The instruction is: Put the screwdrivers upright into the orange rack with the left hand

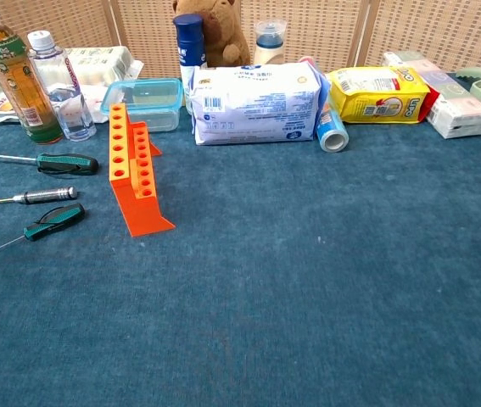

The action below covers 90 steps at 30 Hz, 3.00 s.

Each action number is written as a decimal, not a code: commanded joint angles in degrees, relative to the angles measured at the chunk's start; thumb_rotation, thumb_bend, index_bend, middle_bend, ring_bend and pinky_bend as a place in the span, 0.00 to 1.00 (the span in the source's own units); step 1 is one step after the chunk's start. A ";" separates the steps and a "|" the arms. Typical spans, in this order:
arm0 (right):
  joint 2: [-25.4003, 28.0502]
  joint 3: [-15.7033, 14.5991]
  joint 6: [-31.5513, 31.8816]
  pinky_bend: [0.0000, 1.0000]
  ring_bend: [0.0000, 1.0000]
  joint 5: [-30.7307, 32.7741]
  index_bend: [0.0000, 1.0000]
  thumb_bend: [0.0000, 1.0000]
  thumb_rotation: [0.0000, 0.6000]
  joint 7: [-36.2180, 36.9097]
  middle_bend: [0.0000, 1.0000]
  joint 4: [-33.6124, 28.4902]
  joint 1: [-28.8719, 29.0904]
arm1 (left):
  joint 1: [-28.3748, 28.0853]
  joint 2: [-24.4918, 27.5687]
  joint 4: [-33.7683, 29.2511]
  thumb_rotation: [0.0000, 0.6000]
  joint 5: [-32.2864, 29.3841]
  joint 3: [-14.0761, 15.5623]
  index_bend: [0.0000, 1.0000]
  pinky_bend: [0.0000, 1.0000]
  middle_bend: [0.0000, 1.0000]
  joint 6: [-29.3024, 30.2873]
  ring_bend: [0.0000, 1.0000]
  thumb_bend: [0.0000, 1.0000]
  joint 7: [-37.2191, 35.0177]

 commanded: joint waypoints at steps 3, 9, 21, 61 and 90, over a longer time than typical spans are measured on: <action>0.27 0.01 -0.02 0.08 0.10 0.04 0.03 0.16 1.00 0.71 0.09 0.08 -0.01 | -10.49 -7.19 -2.69 1.00 -19.47 -4.48 0.23 0.86 0.85 -4.07 0.88 0.12 11.43; 0.31 -0.56 -0.54 0.08 0.10 -0.86 0.03 0.16 1.00 1.30 0.09 0.08 0.14 | -16.93 -13.48 -1.45 1.00 -28.32 -5.72 0.23 0.86 0.85 0.12 0.88 0.13 17.63; 0.26 -0.64 -0.72 0.08 0.10 -0.87 0.03 0.16 1.00 1.40 0.09 0.13 0.27 | -23.15 -21.61 2.21 1.00 -38.82 -7.36 0.23 0.86 0.85 9.45 0.88 0.14 24.81; 0.60 -0.53 -0.15 0.08 0.09 -0.79 0.02 0.16 1.00 4.42 0.09 0.68 0.16 | -26.73 -27.85 6.65 1.00 -36.39 -4.69 0.25 0.86 0.85 12.57 0.88 0.22 25.73; 0.97 -0.72 0.05 0.08 0.10 -1.35 0.01 0.16 1.00 5.97 0.09 0.43 0.21 | -25.18 -32.53 11.65 1.00 -33.90 -4.37 0.35 0.86 0.85 15.45 0.88 0.35 27.85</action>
